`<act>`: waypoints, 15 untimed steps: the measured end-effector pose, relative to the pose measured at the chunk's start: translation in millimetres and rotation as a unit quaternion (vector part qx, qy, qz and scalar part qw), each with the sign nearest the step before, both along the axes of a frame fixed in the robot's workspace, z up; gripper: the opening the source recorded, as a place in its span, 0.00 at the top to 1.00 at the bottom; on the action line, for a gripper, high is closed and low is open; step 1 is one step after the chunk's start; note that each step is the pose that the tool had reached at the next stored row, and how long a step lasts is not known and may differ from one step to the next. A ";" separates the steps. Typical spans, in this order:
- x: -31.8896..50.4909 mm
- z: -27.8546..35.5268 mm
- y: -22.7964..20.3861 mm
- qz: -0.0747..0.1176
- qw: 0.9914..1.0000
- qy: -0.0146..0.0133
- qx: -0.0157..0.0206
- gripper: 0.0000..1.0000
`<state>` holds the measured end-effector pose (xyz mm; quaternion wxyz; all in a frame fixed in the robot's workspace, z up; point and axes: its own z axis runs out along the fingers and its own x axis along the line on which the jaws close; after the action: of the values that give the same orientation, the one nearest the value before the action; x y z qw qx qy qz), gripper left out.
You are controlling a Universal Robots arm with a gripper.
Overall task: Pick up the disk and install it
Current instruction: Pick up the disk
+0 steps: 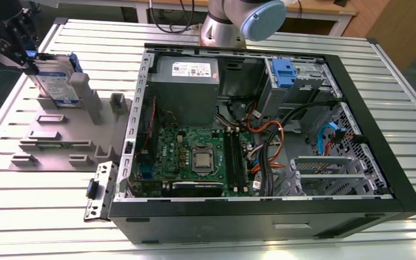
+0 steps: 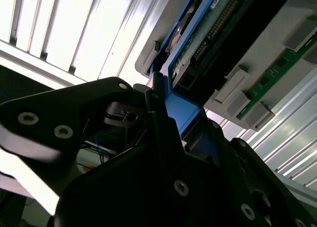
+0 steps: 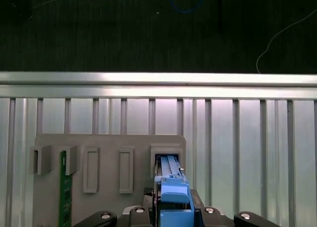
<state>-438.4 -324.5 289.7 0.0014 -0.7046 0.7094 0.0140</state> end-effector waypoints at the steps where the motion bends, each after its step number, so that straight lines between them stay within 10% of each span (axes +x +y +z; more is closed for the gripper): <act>1: 0.0 -0.1 0.0 0.001 1.000 0.000 0.000 0.62; 15: 0.0 0.0 0.0 0.009 1.000 0.000 0.000 0.64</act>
<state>-438.4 -324.5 289.7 0.0012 -0.7112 0.7028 0.0140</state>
